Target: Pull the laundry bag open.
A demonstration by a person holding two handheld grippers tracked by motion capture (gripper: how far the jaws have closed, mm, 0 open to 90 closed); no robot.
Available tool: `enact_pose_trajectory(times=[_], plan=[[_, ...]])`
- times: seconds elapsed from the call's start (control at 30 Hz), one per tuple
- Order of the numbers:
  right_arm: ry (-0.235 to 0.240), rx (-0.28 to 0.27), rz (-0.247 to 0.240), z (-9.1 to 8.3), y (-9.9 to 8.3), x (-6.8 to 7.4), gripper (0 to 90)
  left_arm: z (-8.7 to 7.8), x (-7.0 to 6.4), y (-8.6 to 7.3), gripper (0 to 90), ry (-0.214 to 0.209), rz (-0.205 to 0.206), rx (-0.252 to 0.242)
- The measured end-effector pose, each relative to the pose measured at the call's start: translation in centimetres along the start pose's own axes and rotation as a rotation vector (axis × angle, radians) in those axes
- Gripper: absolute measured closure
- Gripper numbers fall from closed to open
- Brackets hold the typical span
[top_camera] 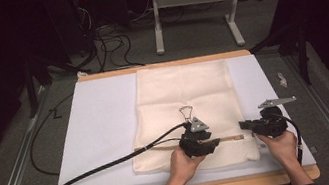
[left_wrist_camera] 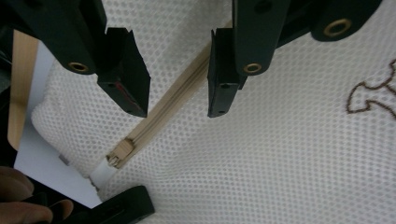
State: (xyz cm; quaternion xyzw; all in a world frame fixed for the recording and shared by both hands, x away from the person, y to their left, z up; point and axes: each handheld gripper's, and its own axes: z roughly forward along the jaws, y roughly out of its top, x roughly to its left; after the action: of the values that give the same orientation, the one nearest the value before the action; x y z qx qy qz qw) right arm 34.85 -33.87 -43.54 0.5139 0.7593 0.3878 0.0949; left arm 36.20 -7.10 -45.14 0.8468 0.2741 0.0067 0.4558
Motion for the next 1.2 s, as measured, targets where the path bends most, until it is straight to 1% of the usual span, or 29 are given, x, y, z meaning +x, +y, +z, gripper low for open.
enact_pose_trajectory(times=[0.03,0.07,0.17,0.23,0.33,0.4,0.43,0.53,0.6,0.63,0.7,0.8,0.83,0.9,0.93,0.97,1.03,1.1,1.17,1.2], plan=[[-0.001,-0.003,0.001,0.0,0.0,0.0,87.6,0.0,-0.1,0.1,60.1,-0.010,-0.009,-0.007],[-0.002,-0.006,0.000,-0.1,0.0,0.1,87.7,0.0,-0.2,0.2,60.7,-0.012,-0.010,-0.012],[-0.003,-0.004,-0.001,-0.1,0.2,0.3,87.7,0.2,-0.7,0.5,62.9,-0.025,0.009,-0.005],[0.002,-0.007,-0.003,-0.2,0.4,0.4,87.7,0.6,-1.0,0.7,64.0,-0.047,0.012,-0.008],[0.008,-0.013,-0.009,-0.4,0.6,0.5,87.7,1.2,-1.3,0.7,65.2,-0.055,0.019,-0.008],[0.010,-0.015,-0.011,-0.4,0.6,0.5,87.7,1.9,-1.4,0.6,65.9,-0.057,0.021,0.007],[0.012,-0.017,-0.010,-0.4,0.6,0.5,87.7,2.2,-1.6,0.6,66.1,-0.069,0.015,0.014],[0.020,-0.018,-0.007,-0.3,0.7,0.6,87.7,2.7,-2.1,0.6,66.6,-0.071,0.032,0.021],[0.026,-0.020,-0.011,-0.3,0.7,0.7,87.7,3.0,-2.2,0.7,66.6,-0.075,0.033,0.020],[0.031,-0.023,-0.007,-0.3,0.7,0.7,87.7,3.2,-2.1,0.8,66.7,-0.081,0.017,0.010],[0.041,-0.025,-0.011,-0.4,0.9,0.8,87.7,3.3,-2.0,0.7,66.4,-0.072,0.018,0.005],[0.067,-0.039,-0.006,-0.6,1.1,1.0,87.8,3.5,-1.9,0.7,65.5,-0.069,0.014,0.001],[0.069,-0.038,-0.002,-0.6,1.2,1.2,87.7,3.6,-1.9,0.7,65.2,-0.071,0.008,0.000],[0.071,-0.041,-0.009,-0.6,1.3,1.4,87.8,3.6,-1.9,0.7,65.1,-0.072,0.006,-0.001],[0.080,-0.045,-0.018,-0.6,1.5,1.7,87.8,3.7,-1.8,0.7,65.1,-0.077,0.001,-0.011],[0.082,-0.047,-0.020,-0.7,1.5,1.8,87.8,3.7,-1.8,0.7,65.2,-0.077,0.001,-0.011],[0.091,-0.048,-0.024,-0.6,1.7,2.0,87.8,3.8,-1.9,0.7,65.3,-0.086,-0.009,-0.038],[0.094,-0.049,-0.028,-0.7,1.8,2.2,87.8,3.8,-2.0,0.8,65.7,-0.096,-0.016,-0.051],[0.094,-0.048,-0.026,-0.7,1.9,2.2,87.8,3.8,-2.0,0.8,67.5,-0.102,-0.015,-0.056],[0.095,-0.047,-0.025,-0.7,1.9,2.2,87.8,3.7,-2.0,0.8,68.8,-0.112,-0.011,-0.062]])
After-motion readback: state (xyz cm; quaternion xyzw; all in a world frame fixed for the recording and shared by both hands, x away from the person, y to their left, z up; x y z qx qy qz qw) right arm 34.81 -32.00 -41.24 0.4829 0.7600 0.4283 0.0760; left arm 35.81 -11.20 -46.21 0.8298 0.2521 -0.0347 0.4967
